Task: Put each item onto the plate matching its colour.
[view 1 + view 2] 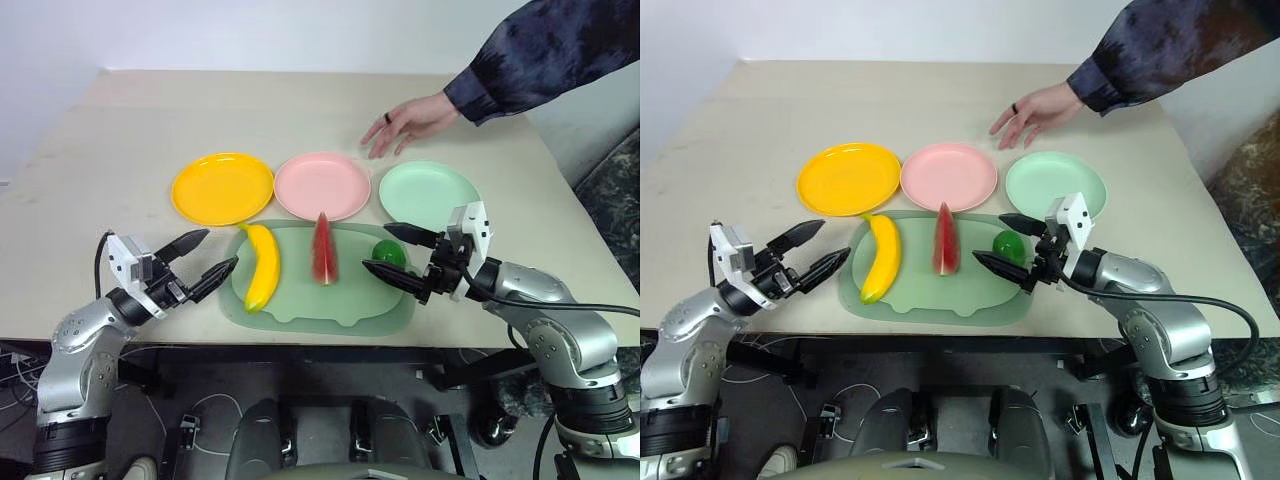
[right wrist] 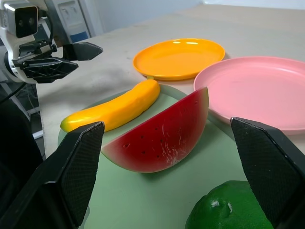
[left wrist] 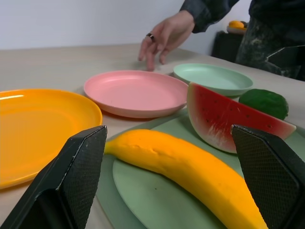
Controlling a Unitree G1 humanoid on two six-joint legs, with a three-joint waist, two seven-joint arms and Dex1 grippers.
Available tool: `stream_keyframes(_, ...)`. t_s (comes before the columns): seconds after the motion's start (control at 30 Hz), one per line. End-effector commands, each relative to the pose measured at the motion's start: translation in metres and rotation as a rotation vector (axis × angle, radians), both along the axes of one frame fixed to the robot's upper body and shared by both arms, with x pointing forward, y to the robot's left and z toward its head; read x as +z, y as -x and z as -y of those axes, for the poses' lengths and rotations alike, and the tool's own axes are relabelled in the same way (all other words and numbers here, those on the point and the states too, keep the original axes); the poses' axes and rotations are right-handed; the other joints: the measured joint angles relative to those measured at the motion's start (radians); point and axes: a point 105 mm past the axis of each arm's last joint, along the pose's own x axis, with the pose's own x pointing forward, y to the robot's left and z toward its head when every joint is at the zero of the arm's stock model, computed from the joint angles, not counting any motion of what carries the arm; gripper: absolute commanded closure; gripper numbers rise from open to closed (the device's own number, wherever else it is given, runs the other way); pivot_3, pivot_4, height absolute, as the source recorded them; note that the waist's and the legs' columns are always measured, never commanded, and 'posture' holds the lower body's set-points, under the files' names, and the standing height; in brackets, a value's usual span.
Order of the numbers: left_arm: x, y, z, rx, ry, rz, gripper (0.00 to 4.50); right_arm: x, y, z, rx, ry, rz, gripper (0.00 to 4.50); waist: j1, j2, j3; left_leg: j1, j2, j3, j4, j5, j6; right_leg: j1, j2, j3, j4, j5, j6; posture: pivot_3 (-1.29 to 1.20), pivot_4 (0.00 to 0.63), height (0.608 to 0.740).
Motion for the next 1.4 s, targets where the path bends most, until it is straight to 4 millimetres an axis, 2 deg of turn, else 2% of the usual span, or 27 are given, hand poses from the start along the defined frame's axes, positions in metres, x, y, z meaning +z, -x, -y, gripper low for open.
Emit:
stream_keyframes(0.03,0.013,0.003,-0.001,0.003,-0.022,0.054,0.13,0.010,-0.001,0.005,-0.001,-0.008,0.050,0.00,0.000,0.000,0.000,0.000,0.000,0.000,0.000,0.000,0.000,0.000,0.000,0.000,0.000,0.000,0.000,0.00,0.150,0.695)
stream_keyframes(0.27,0.018,0.004,-0.004,0.012,-0.034,0.063,0.13,0.013,-0.004,0.003,-0.015,-0.038,0.043,0.00,0.000,0.000,0.000,0.000,0.000,0.000,0.000,0.000,0.000,0.000,0.000,0.000,0.000,0.000,0.000,0.00,0.150,0.695)
stream_keyframes(0.4,0.017,0.003,0.001,-0.008,-0.030,0.060,0.13,0.006,-0.011,0.009,-0.084,0.000,-0.003,0.00,0.000,0.000,0.000,0.000,0.000,0.000,0.000,0.000,0.000,0.000,0.000,0.000,0.000,0.000,0.000,0.00,0.150,0.695)
stream_keyframes(0.6,0.018,-0.004,0.006,-0.031,-0.028,0.064,0.13,0.011,-0.024,0.030,-0.206,-0.036,-0.018,0.00,0.002,0.000,0.000,0.000,0.000,0.000,0.000,0.000,0.000,0.000,0.000,0.000,0.000,0.000,0.000,0.00,0.150,0.695)
stream_keyframes(0.7,0.021,-0.007,0.008,-0.045,-0.026,0.065,0.13,0.008,-0.030,0.035,-0.267,0.023,-0.020,0.00,-0.001,0.000,0.000,0.000,0.000,0.000,0.000,0.000,0.000,0.000,0.000,0.000,0.000,0.000,0.000,0.00,0.150,0.695)
stream_keyframes(1.1,0.017,-0.008,0.011,-0.052,-0.025,0.062,0.13,-0.018,-0.026,0.019,-0.265,0.035,-0.175,0.00,-0.001,0.000,0.000,0.000,0.000,0.000,0.000,0.000,0.000,0.000,0.000,0.000,0.000,0.000,0.000,0.00,0.150,0.695)
stream_keyframes(1.4,0.017,-0.003,0.005,-0.032,-0.032,0.063,0.13,-0.034,-0.024,0.010,-0.244,0.041,-0.267,0.00,-0.001,0.000,0.000,0.000,0.000,0.000,0.000,0.000,0.000,0.000,0.000,0.000,0.000,0.000,0.000,0.00,0.150,0.695)
